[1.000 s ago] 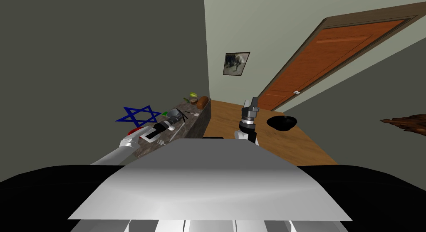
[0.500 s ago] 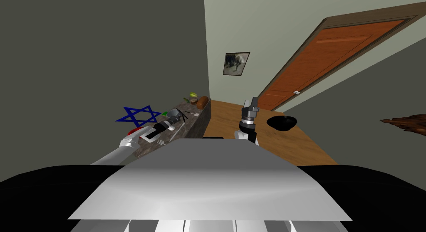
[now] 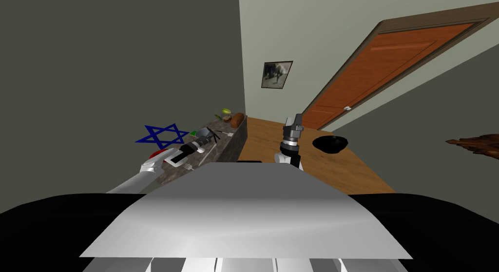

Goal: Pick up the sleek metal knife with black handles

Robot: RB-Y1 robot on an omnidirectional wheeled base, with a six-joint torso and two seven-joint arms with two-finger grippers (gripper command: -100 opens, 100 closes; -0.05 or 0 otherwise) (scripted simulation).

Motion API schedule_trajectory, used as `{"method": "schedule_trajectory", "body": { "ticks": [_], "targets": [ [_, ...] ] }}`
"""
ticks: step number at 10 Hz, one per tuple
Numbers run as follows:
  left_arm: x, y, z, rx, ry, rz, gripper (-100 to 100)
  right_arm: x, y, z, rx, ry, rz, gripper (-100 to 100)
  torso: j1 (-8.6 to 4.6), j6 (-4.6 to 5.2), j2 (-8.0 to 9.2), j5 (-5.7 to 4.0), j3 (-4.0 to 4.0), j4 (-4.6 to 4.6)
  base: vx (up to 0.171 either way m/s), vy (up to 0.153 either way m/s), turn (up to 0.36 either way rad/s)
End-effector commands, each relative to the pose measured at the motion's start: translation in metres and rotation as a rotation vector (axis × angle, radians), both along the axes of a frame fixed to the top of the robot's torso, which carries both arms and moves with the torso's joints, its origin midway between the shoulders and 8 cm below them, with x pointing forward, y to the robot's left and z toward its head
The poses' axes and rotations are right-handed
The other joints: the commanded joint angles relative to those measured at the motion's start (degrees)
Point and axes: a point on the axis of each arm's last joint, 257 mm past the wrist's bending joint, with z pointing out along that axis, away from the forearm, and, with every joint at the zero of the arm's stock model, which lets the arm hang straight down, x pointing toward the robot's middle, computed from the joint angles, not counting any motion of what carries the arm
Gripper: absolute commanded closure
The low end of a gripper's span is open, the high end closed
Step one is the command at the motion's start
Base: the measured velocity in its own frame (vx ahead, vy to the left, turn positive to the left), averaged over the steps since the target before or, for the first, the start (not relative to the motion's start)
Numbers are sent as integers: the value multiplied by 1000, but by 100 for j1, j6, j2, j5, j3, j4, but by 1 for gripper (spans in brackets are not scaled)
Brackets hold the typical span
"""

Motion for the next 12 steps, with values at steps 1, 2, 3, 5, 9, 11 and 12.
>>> {"method": "schedule_trajectory", "body": {
  "ticks": [1, 2, 3, 5, 9, 11, 12],
  "targets": [
    [0, 0, 0, 0, 0, 0, 100, 0, 0, 0, 0, 0, 0, 0, 0, 0, 0, 0, 0, 0, 0, 0, 0],
    [0, 0, 0, 0, 0, 0, 100, 0, 0, 0, 0, 0, 0, 0, 0, 0, 0, 0, 0, 0, 0, 0, 0],
    [0, 0, 0, 0, 0, 0, 100, 0, 0, 0, 0, 0, 0, 0, 0, 0, 0, 0, 0, 0, 0, 0, 0],
    [0, 0, 0, 0, 0, 0, -100, 0, 0, 0, 0, 0, 0, 0, 0, 0, 0, 0, 0, 0, 0, 0, 0],
    [0, 0, 0, 0, 0, 0, 100, 0, 0, 0, 0, 0, 0, 0, 0, 0, 0, 0, 0, 0, 0, 0, 0],
    [0, 0, 0, 0, 0, 0, 100, 0, 0, 0, 0, 0, 0, 0, 0, 0, 0, 0, 0, 0, 0, 0, 0],
    [0, 0, 0, 0, 0, 0, 100, 0, 0, 0, 0, 0, 0, 0, 0, 0, 0, 0, 0, 0, 0, 0, 0]
  ]
}}
